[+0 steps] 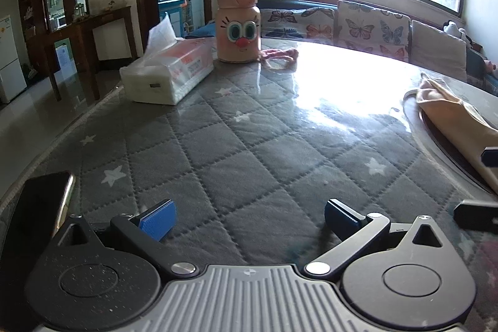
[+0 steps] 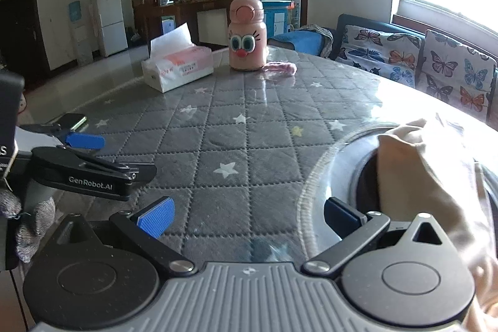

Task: Fold clothes
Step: 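Move both grippers toward the crumpled cream shirt on the table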

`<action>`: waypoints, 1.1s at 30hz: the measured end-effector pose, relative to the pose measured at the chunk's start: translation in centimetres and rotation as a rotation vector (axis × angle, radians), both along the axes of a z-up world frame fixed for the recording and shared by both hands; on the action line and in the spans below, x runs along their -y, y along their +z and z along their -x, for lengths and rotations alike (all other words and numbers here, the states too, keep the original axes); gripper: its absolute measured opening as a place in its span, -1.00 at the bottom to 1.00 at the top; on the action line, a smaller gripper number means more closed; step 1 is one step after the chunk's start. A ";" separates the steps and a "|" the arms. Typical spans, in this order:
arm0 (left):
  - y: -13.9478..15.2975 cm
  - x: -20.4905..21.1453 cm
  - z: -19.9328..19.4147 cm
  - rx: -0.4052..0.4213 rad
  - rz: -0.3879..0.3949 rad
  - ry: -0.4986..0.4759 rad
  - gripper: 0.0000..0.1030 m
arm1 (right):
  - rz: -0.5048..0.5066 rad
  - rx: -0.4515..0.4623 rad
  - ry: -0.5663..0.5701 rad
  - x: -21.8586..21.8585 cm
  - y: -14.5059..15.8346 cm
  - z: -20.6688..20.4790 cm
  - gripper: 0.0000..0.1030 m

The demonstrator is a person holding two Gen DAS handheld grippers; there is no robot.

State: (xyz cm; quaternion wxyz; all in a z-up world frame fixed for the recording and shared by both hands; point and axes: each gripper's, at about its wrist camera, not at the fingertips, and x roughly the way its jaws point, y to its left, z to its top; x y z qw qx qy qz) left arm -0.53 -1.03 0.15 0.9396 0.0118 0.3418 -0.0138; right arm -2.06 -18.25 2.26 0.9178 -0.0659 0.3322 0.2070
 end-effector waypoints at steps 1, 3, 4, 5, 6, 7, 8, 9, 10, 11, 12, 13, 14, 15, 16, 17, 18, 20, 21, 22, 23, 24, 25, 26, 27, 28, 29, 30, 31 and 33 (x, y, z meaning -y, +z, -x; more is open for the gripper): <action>0.1 0.5 0.3 0.003 -0.008 -0.010 1.00 | -0.009 0.006 -0.007 0.4 0.2 0.3 1.00; 0.2 1.5 0.8 0.008 -0.023 -0.031 1.00 | -0.028 0.017 -0.021 1.3 0.5 0.8 1.00; 0.3 2.0 1.0 0.011 -0.031 -0.042 1.00 | -0.038 0.023 -0.028 1.8 0.7 1.1 1.00; 0.4 2.5 1.3 0.014 -0.039 -0.052 1.00 | -0.047 0.029 -0.035 2.2 0.9 1.4 1.00; 0.5 3.0 1.6 0.015 -0.039 -0.065 1.00 | -0.056 0.034 -0.042 2.7 1.1 1.6 1.00; 0.8 3.5 1.9 0.015 -0.030 -0.079 1.00 | -0.066 0.040 -0.050 3.1 1.2 1.9 1.00; 1.1 4.0 2.2 0.015 -0.022 -0.093 1.00 | -0.066 0.044 -0.056 3.5 1.4 2.3 1.00; 1.3 4.5 2.5 0.015 -0.013 -0.107 1.00 | -0.063 0.038 -0.062 4.0 1.6 2.5 1.00; 1.6 5.0 2.7 0.015 -0.008 -0.120 1.00 | -0.060 0.028 -0.069 4.4 1.8 2.6 1.00; 1.7 5.5 2.8 0.015 -0.008 -0.131 1.00 | -0.059 0.023 -0.074 4.9 1.9 2.7 1.00; 1.8 6.0 2.9 0.015 -0.008 -0.142 1.00 | -0.059 0.021 -0.079 5.5 2.1 2.9 1.00; 2.0 6.5 3.0 0.016 -0.008 -0.154 1.00 | -0.059 0.019 -0.084 6.0 2.3 3.1 1.00; 2.1 7.0 3.0 0.016 -0.008 -0.165 1.00 | -0.059 0.020 -0.090 6.5 2.4 3.3 1.00; 2.2 7.5 3.1 0.016 -0.008 -0.176 1.00 | -0.060 0.021 -0.096 6.9 2.5 3.5 1.00; 2.4 8.0 3.2 0.017 -0.008 -0.187 1.00 | -0.063 0.022 -0.102 7.3 2.6 3.7 1.00; 2.5 8.5 3.3 0.017 -0.008 -0.199 1.00 | -0.066 0.023 -0.109 7.7 2.7 4.0 1.00; 2.7 9.0 3.3 0.018 -0.008 -0.210 1.00 | -0.067 0.024 -0.116 8.2 2.8 4.3 1.00; 2.9 9.8 3.5 0.020 -0.009 -0.229 1.00 | -0.066 0.027 -0.129 8.7 2.8 4.7 1.00; 3.0 10.2 3.5 0.022 -0.010 -0.238 1.00 | -0.066 0.028 -0.135 9.0 2.8 4.8 1.00; 3.1 10.5 3.6 0.024 -0.011 -0.246 1.00 | -0.067 0.029 -0.143 9.4 2.9 5.1 1.00; 3.2 10.9 3.7 0.025 -0.012 -0.255 1.00 | -0.068 0.029 -0.151 9.8 2.9 5.3 1.00; 3.3 11.3 3.7 0.026 -0.013 -0.263 1.00 | -0.069 0.029 -0.159 10.1 2.9 5.5 1.00; 3.4 11.6 3.7 0.027 -0.014 -0.272 1.00 | -0.070 0.028 -0.167 10.5 2.9 5.7 1.00; 3.4 12.0 3.7 0.027 -0.014 -0.281 1.00 | -0.070 0.028 -0.174 10.7 3.0 5.8 1.00; 3.5 12.4 3.8 0.025 -0.014 -0.288 1.00 | -0.068 0.027 -0.179 11.0 3.0 5.9 1.00; 3.6 12.7 3.8 0.024 -0.014 -0.295 1.00 | -0.067 0.026 -0.186 11.2 3.0 6.1 1.00; 3.6 13.0 3.8 0.023 -0.014 -0.302 1.00 | -0.067 0.026 -0.192 11.4 3.0 6.3 1.00; 3.6 13.3 3.8 0.022 -0.014 -0.308 1.00 | -0.067 0.024 -0.200 11.7 3.1 6.5 1.00; 3.6 13.6 3.7 0.020 -0.015 -0.314 1.00 | -0.067 0.025 -0.209 11.9 3.1 6.8 1.00; 3.7 14.2 3.8 0.021 -0.017 -0.328 1.00 | -0.069 0.025 -0.225 12.4 3.1 7.2 1.00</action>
